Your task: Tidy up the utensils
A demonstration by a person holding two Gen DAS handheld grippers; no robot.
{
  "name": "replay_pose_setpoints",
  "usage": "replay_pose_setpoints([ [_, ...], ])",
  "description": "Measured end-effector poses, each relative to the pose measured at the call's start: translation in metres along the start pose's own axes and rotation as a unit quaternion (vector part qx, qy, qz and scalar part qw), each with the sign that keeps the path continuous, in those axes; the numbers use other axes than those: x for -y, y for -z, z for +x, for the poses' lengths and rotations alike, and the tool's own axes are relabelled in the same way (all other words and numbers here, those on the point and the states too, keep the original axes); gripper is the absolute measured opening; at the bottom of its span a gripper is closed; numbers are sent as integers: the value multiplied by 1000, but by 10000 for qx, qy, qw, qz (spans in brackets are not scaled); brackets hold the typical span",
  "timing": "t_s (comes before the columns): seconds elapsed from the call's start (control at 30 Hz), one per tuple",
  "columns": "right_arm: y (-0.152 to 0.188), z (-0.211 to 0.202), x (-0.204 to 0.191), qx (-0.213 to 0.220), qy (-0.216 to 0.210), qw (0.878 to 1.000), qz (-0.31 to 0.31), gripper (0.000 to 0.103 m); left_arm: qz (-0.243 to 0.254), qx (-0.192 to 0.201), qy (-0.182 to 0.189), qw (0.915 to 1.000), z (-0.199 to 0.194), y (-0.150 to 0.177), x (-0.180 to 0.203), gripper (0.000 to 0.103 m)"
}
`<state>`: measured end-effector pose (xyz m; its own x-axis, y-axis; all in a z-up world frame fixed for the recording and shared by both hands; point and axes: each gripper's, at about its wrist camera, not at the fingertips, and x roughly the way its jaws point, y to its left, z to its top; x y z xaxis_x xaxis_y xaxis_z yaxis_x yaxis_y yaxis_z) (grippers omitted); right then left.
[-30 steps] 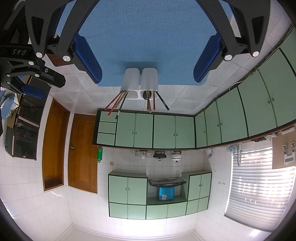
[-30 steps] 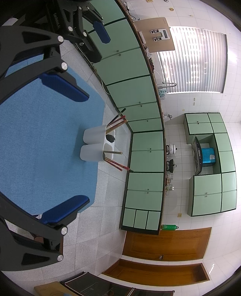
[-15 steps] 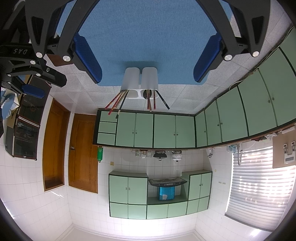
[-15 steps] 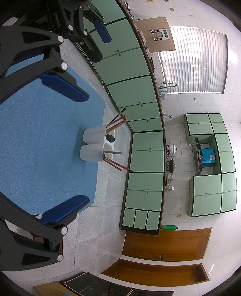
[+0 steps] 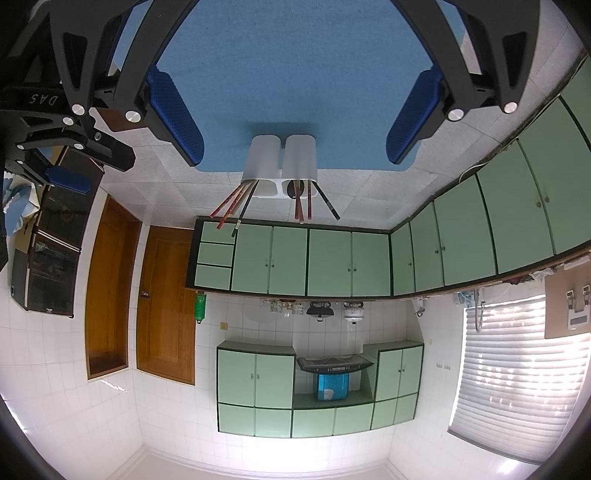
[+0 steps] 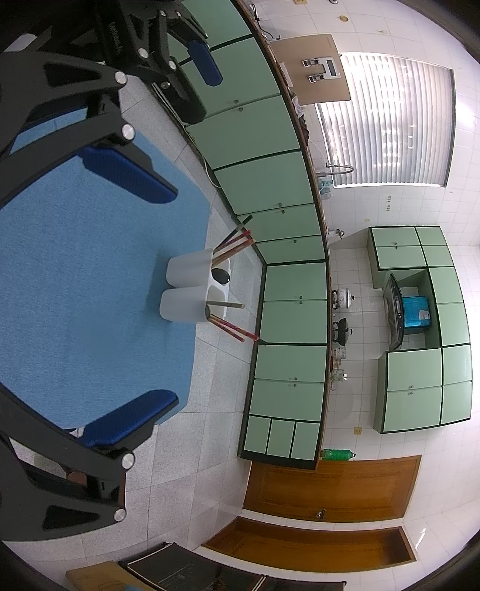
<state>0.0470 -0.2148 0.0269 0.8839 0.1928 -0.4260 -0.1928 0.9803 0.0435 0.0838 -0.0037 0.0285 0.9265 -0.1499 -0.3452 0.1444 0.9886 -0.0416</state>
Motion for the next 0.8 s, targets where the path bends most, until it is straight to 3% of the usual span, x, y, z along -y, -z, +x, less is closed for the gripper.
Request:
replay_pose_setpoints([
  [0.8,6,4,2,-66,13,10000,31,98,-22,-64,-26,10000,1,-1,2,97],
])
